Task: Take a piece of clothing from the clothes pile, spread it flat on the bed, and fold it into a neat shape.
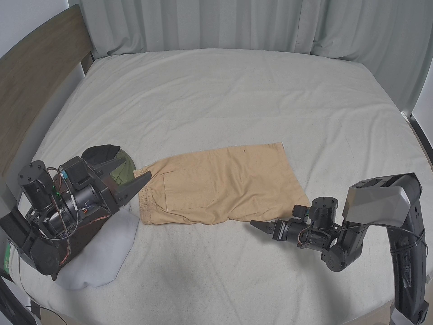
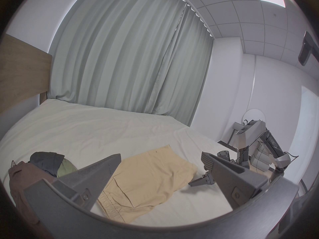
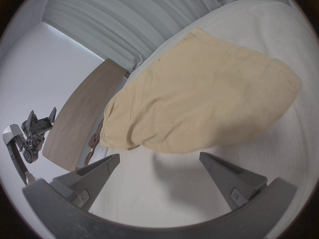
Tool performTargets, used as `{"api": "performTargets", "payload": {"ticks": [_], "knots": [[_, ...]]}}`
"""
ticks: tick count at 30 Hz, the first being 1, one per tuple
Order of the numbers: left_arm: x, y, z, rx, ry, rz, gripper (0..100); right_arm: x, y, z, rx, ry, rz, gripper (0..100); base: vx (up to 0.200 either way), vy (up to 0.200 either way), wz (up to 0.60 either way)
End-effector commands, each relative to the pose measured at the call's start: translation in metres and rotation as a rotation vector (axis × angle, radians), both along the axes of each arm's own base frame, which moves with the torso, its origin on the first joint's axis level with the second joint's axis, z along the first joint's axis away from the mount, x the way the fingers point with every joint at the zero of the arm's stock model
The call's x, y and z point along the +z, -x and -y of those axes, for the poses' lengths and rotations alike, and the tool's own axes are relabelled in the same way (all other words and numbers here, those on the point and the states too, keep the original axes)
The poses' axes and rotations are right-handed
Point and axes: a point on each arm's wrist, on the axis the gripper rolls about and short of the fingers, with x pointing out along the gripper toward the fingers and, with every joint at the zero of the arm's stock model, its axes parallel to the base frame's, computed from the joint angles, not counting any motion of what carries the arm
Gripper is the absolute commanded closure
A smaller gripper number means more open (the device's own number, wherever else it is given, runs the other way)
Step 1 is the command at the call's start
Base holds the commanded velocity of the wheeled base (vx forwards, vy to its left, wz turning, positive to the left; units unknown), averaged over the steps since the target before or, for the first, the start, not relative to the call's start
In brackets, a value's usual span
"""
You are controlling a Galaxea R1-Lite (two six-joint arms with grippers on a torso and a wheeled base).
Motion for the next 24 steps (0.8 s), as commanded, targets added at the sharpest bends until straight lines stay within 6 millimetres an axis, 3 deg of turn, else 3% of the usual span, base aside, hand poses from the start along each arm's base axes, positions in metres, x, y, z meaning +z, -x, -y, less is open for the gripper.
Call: {"api": "performTargets", "payload": {"ticks": [1, 24], "knots": [[-0.001, 0.000, 0.001, -0.002, -0.002, -0.003, 0, -0.006, -0.008, -0.003, -0.023, 0.000, 0.011, 0, 0.000, 0.000, 0.00], [-0.001, -0.002, 0.002, -0.020, -0.007, 0.003, 0, -0.013, -0.038, -0.028, -0.098, -0.082, 0.043, 0, 0.000, 0.000, 0.00]]}}
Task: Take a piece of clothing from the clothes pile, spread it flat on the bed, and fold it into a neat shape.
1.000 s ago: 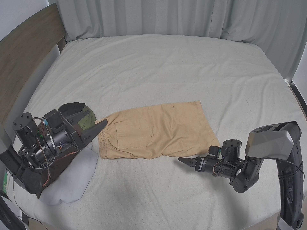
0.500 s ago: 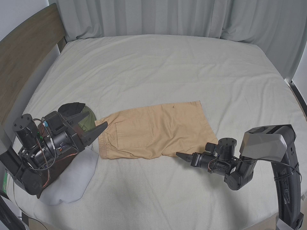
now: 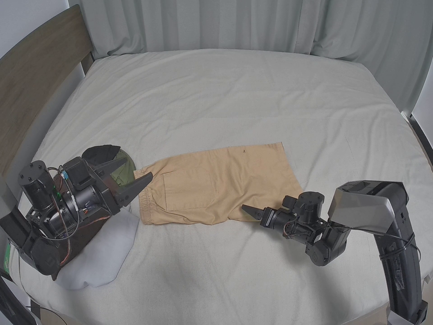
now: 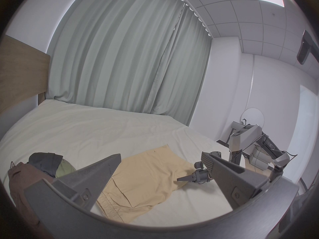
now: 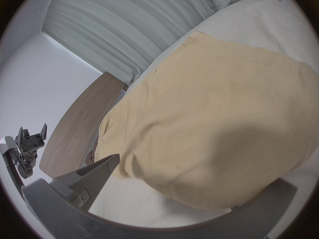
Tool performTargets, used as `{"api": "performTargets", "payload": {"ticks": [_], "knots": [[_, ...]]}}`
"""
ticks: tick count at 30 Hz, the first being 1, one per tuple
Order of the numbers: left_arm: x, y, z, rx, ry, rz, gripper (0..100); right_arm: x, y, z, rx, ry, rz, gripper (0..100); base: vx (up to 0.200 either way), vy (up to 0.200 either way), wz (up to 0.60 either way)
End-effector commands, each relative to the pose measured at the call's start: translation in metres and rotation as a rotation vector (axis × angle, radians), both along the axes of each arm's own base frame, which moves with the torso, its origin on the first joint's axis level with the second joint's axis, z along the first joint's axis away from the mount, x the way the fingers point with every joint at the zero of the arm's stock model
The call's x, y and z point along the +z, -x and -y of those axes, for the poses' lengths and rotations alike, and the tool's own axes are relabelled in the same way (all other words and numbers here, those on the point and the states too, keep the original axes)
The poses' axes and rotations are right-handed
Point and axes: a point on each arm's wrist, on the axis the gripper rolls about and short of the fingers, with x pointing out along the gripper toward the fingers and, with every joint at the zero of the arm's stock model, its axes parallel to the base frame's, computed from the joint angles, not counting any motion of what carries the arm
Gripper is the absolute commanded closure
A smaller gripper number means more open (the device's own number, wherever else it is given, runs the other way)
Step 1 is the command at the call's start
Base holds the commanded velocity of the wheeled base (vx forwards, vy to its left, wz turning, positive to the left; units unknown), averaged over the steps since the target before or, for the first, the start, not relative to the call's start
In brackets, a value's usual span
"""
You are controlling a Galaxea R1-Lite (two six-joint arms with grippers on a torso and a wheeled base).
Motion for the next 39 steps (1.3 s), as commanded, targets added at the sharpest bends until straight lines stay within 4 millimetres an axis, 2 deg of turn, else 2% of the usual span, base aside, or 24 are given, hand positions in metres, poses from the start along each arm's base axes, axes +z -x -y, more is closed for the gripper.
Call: {"api": "performTargets", "payload": {"ticks": [1, 10, 11, 29, 39], "knots": [[-0.001, -0.002, 0.001, -0.003, 0.000, 0.000, 0, -0.003, 0.000, -0.006, 0.007, -0.007, -0.006, 0, 0.000, 0.000, 0.00], [0.000, -0.002, 0.000, -0.009, 0.000, 0.003, 0, -0.005, -0.001, -0.008, 0.008, -0.011, -0.003, 0, 0.000, 0.000, 0.00], [0.000, -0.001, 0.000, -0.009, 0.000, 0.003, 0, -0.005, -0.001, -0.008, 0.008, -0.011, -0.003, 100, 0.000, 0.000, 0.00], [0.003, -0.005, 0.000, -0.037, 0.002, 0.018, 0, -0.007, 0.000, -0.007, -0.012, -0.003, -0.008, 100, 0.000, 0.000, 0.00], [0.004, -0.006, -0.001, -0.028, 0.004, 0.020, 0, -0.009, 0.011, -0.002, -0.012, 0.011, -0.039, 100, 0.000, 0.000, 0.00]]}}
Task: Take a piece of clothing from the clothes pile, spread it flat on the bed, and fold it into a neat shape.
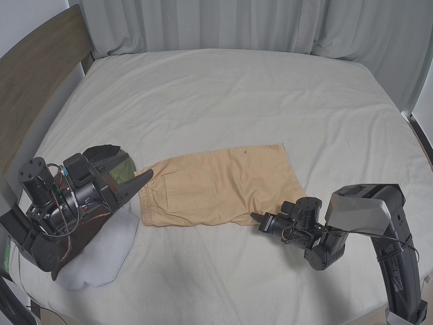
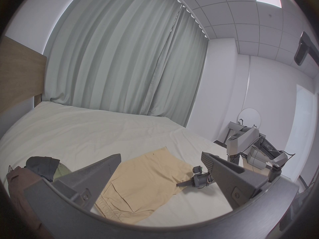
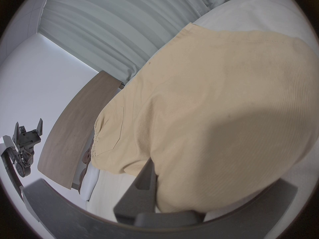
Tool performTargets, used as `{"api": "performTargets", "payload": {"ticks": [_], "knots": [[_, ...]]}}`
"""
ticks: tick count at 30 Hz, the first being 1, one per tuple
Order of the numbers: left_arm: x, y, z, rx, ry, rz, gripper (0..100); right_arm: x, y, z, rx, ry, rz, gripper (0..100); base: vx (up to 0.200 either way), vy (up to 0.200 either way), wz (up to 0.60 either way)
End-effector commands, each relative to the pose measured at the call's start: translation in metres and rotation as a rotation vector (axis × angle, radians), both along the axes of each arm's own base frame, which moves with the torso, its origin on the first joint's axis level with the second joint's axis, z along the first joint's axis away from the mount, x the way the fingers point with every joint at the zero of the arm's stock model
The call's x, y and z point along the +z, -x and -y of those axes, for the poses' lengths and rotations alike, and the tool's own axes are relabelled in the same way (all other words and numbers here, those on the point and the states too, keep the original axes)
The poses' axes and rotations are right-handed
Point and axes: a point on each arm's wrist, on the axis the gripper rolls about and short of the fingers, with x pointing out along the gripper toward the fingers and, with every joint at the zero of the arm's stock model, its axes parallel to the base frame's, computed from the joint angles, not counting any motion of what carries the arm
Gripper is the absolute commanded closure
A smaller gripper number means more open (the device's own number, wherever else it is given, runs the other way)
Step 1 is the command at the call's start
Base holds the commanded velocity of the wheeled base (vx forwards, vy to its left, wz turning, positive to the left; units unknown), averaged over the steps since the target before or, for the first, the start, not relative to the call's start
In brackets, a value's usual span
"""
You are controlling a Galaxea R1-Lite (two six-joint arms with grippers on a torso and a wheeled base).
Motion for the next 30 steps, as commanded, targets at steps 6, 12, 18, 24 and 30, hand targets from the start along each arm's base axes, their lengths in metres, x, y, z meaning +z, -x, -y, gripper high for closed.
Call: {"api": "performTargets", "payload": {"ticks": [6, 12, 18, 24, 30], "knots": [[-0.001, -0.001, 0.000, 0.003, 0.003, -0.009, 0, 0.005, 0.011, 0.005, -0.020, 0.019, -0.022, 100, 0.000, 0.000, 0.00], [-0.001, -0.001, 0.000, 0.002, 0.004, -0.010, 0, 0.012, 0.023, 0.010, -0.028, 0.030, -0.043, 100, 0.000, 0.000, 0.00], [-0.001, -0.001, 0.000, 0.002, 0.004, -0.010, 0, 0.010, 0.035, 0.015, -0.056, 0.052, -0.059, 100, 0.000, 0.000, 0.00], [-0.001, -0.001, 0.000, 0.003, 0.006, -0.011, 0, 0.014, 0.047, 0.019, -0.053, 0.067, -0.088, 100, 0.000, 0.000, 0.00], [-0.002, -0.001, 0.000, -0.001, 0.006, -0.013, 0, 0.011, 0.065, 0.024, -0.056, 0.099, -0.138, 100, 0.000, 0.000, 0.00]]}}
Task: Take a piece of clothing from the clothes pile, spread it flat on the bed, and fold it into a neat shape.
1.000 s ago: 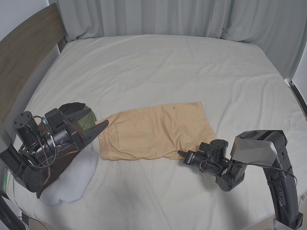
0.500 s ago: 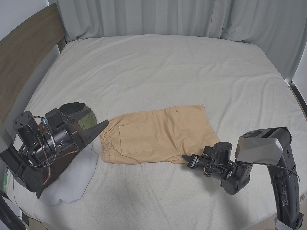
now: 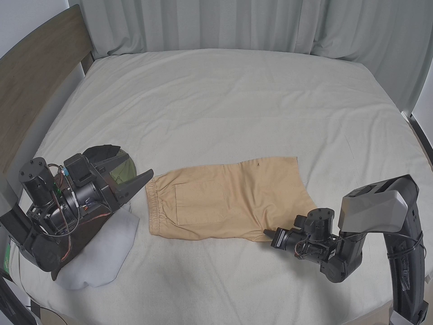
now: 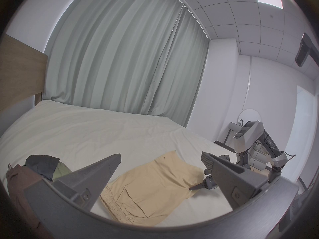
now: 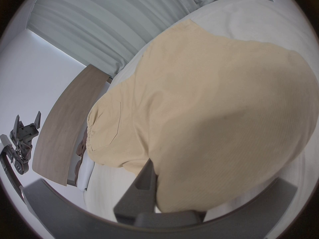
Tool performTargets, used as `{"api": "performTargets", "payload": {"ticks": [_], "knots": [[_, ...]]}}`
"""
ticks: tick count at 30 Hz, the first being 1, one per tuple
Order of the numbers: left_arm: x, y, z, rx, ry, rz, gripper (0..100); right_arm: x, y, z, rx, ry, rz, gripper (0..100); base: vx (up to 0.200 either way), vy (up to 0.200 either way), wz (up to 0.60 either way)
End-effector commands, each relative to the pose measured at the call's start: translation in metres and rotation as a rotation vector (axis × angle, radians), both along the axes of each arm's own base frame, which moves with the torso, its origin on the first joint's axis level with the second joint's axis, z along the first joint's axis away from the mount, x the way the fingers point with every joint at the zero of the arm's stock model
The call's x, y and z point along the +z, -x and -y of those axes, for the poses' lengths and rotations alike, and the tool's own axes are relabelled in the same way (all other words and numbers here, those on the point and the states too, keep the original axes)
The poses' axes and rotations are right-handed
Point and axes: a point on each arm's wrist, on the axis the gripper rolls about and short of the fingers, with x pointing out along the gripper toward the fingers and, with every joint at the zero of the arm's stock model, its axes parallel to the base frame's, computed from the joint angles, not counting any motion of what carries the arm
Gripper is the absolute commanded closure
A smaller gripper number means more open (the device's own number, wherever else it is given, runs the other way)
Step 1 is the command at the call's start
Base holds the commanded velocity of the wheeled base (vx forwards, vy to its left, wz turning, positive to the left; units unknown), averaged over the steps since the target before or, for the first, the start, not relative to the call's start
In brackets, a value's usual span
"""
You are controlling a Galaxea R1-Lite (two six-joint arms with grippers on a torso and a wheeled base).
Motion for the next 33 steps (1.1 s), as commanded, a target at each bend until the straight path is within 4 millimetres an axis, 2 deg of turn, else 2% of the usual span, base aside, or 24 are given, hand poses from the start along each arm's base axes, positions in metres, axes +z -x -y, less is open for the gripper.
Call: {"api": "performTargets", "payload": {"ticks": [1, 12, 19, 23, 24, 28, 33], "knots": [[-0.001, 0.000, 0.000, -0.005, 0.000, -0.003, 0, 0.004, 0.013, 0.003, 0.007, 0.010, -0.019, 100, 0.000, 0.000, 0.00], [-0.006, -0.006, 0.000, -0.036, -0.012, -0.009, 0, -0.002, 0.044, 0.005, 0.008, 0.061, -0.075, 100, 0.000, 0.000, 0.00], [0.008, -0.014, 0.000, -0.024, 0.003, 0.055, 0, -0.004, 0.046, 0.007, -0.002, 0.063, -0.073, 100, 0.000, 0.000, 0.00], [0.008, -0.014, 0.000, -0.022, 0.009, 0.047, 0, -0.004, 0.046, 0.006, 0.000, 0.062, -0.070, 100, 0.000, 0.000, 0.00], [0.008, -0.014, 0.000, -0.022, 0.013, 0.044, 0, -0.004, 0.046, 0.006, 0.000, 0.062, -0.070, 0, 0.000, 0.000, 0.00], [0.007, -0.013, 0.000, -0.023, 0.014, 0.036, 0, -0.004, 0.049, 0.007, 0.002, 0.064, -0.078, 0, 0.000, 0.000, 0.00], [0.007, -0.012, 0.001, -0.027, 0.012, 0.036, 0, 0.001, 0.076, 0.003, 0.104, 0.069, -0.134, 0, 0.000, 0.000, 0.00]]}}
